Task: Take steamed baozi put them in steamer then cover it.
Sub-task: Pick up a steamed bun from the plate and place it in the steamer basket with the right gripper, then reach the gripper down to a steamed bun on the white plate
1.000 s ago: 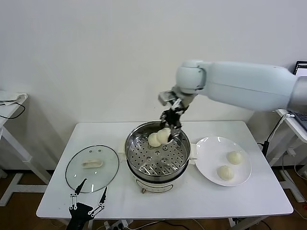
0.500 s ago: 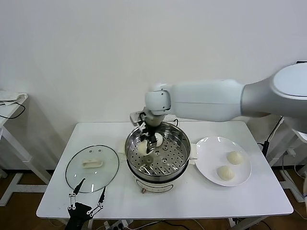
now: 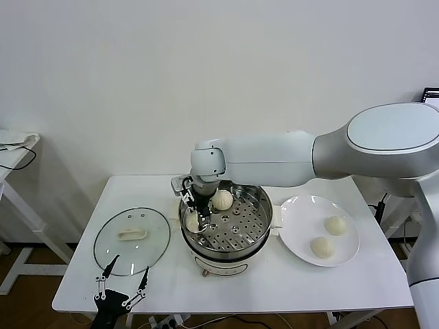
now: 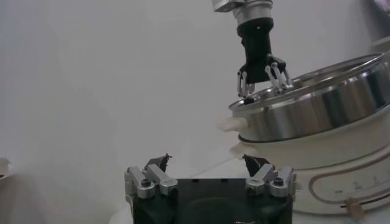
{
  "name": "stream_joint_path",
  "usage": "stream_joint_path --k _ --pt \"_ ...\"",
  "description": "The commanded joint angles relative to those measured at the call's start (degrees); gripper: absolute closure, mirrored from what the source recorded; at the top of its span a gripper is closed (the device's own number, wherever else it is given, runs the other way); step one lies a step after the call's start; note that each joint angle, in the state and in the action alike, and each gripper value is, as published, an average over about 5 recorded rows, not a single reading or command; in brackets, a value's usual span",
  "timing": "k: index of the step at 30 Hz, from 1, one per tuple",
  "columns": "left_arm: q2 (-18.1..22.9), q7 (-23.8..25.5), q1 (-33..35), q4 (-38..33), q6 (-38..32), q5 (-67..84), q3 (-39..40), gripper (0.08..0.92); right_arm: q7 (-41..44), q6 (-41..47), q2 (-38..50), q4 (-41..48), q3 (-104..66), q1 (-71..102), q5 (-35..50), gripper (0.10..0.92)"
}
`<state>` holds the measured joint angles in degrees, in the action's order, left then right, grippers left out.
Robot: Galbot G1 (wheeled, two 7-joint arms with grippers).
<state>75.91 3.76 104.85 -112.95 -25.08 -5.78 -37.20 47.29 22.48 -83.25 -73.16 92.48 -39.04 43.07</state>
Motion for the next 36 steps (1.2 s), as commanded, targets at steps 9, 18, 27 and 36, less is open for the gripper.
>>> stream_joint_path --k 9,18,27,36 --pt "0.29 -0.24 0.59 -0.88 0.05 -0.42 0.21 0.177 9.43 -2.05 20.29 -10.49 -5.37 -8.89 -8.04 0.203" --pt "0.04 -0.29 0.6 -0.83 0.26 -0.99 0.39 0.177 21.67 -11.81 44.2 -12.84 -3.82 -13.67 -19.59 0.203" --pt "0.41 -0.4 1.29 -0.6 0.04 -1.68 0.52 0.177 21.64 -16.75 54.24 -11.71 4.66 -6.3 -29.12 0.203" --pt "0.76 -0.52 1.32 -0.37 0.2 -1.76 0.48 0.177 17.02 -15.49 55.17 -7.96 -7.43 13.69 -34.68 0.203"
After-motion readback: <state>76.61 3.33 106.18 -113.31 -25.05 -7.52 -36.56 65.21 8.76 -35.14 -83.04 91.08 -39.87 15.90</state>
